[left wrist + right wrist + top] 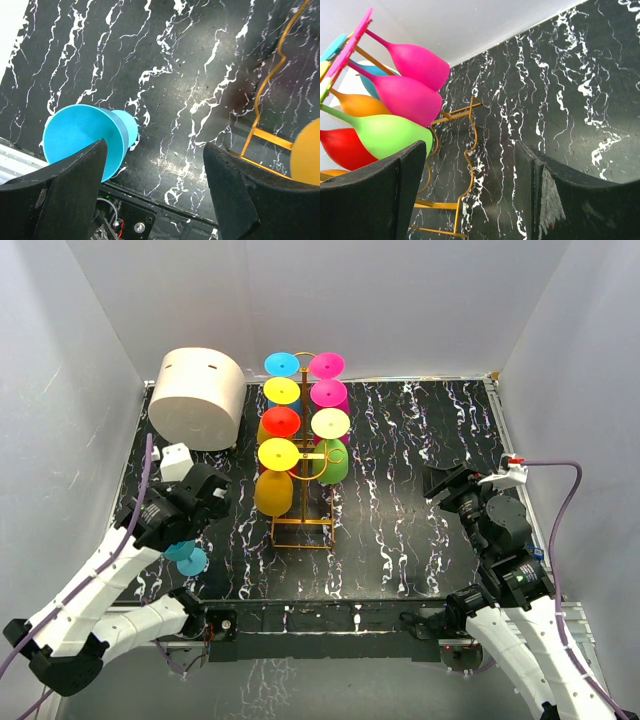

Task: Place the wine glass upside down on the wine glass rack

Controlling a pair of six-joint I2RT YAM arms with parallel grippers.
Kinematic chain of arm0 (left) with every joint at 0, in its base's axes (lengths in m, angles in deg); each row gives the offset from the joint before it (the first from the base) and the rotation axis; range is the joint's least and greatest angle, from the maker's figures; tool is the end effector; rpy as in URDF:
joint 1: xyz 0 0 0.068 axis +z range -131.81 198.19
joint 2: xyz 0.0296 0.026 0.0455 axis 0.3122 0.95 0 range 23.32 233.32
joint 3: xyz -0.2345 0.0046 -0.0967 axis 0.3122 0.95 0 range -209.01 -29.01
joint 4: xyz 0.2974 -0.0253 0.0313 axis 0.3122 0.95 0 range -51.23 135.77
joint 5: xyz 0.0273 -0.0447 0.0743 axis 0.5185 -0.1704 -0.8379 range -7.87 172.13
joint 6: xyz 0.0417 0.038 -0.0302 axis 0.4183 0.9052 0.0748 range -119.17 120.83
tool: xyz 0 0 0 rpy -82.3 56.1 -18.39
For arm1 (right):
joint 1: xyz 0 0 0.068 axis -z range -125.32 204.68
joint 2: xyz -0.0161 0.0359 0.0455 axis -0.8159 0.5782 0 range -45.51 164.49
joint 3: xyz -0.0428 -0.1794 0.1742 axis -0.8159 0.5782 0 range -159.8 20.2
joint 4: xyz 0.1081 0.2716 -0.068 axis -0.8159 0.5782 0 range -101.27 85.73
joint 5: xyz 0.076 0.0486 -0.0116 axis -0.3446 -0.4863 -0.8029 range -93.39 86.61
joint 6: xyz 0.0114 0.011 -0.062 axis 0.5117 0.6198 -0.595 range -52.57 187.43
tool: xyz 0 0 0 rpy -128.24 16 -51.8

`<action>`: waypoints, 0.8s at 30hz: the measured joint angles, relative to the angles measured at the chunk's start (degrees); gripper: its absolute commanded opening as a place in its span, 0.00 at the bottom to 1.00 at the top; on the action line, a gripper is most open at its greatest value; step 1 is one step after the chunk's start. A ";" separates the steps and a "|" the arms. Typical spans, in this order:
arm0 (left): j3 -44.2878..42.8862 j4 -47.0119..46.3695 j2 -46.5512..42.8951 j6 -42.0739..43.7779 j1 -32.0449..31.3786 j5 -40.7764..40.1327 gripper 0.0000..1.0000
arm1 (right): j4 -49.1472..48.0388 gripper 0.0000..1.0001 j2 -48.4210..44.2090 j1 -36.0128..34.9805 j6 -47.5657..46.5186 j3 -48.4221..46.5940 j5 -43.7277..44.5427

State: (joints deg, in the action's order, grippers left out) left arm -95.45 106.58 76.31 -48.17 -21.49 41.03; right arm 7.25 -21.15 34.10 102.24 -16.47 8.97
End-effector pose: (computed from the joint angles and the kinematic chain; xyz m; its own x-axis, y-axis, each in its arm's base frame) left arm 0.1763 -0.1039 0.3428 -0.5510 -0.2818 -0.7855 -0.3498 0.9326 -0.0892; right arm 0.1777 0.0554 0.3205 -0.1655 0.5335 -0.8294 -0.0604 0.8340 0.5485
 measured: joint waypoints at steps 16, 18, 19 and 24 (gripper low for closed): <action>4.57 -0.76 2.84 2.08 10.97 7.89 0.54 | 1.51 0.68 0.72 0.00 3.50 0.52 0.39; 4.90 -1.60 3.26 3.28 13.81 9.55 0.51 | 1.55 0.68 0.70 0.00 3.76 0.52 0.68; 5.01 -2.14 3.45 3.78 14.97 10.23 0.49 | 1.62 0.68 0.70 0.00 3.87 0.52 0.85; 6.08 -5.33 4.35 6.14 20.44 14.32 0.42 | 2.80 0.69 0.11 0.00 3.96 0.59 1.68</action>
State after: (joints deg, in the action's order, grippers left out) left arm -89.37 101.25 80.66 -42.02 -1.06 55.34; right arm 10.05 -21.05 34.10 106.19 -15.88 10.65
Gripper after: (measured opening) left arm 0.462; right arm 0.685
